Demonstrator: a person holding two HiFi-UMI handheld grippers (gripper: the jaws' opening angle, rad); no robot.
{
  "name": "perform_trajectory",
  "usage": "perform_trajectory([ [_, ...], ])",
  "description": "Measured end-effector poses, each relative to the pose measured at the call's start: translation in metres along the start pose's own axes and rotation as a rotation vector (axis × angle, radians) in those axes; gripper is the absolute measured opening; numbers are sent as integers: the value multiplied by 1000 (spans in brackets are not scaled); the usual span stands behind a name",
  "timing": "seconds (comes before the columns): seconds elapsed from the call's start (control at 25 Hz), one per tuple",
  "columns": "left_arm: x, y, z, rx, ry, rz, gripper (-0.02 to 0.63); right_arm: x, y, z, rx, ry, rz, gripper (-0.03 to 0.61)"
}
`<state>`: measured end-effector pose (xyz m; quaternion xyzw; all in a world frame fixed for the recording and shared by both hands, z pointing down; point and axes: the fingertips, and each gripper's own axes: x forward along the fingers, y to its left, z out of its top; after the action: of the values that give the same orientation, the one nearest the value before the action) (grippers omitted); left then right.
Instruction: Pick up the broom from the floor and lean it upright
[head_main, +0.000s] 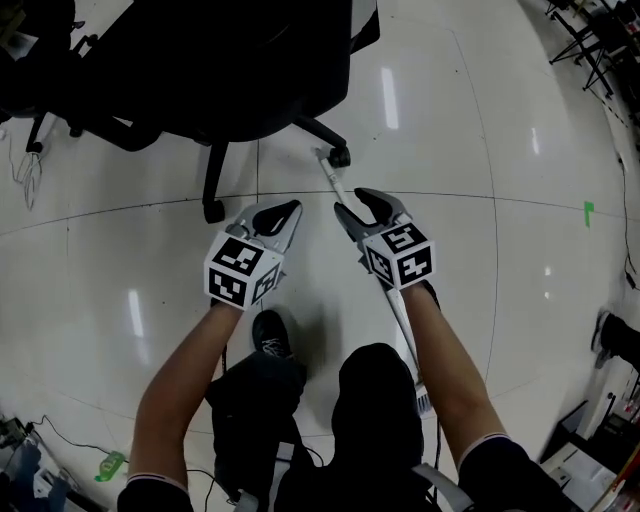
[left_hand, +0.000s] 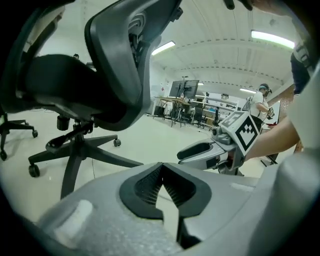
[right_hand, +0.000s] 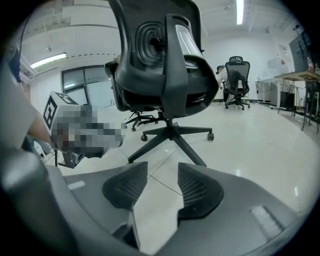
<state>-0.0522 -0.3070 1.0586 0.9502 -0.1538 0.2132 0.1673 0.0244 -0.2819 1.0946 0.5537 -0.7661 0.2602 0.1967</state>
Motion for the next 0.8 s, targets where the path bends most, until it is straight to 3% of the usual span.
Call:
perform_trajectory([
  [0.2,39,13,-42,44,3,-16,0,53,-33,-51,13,12,-28,175],
  [0.44,68,26,-79,22,17,-29,0,104,-66,-94,33,44,-78,164],
  [0.8,87,45,-89,-33,31,-30,0,162,-102,-143,119,121,-145,156],
])
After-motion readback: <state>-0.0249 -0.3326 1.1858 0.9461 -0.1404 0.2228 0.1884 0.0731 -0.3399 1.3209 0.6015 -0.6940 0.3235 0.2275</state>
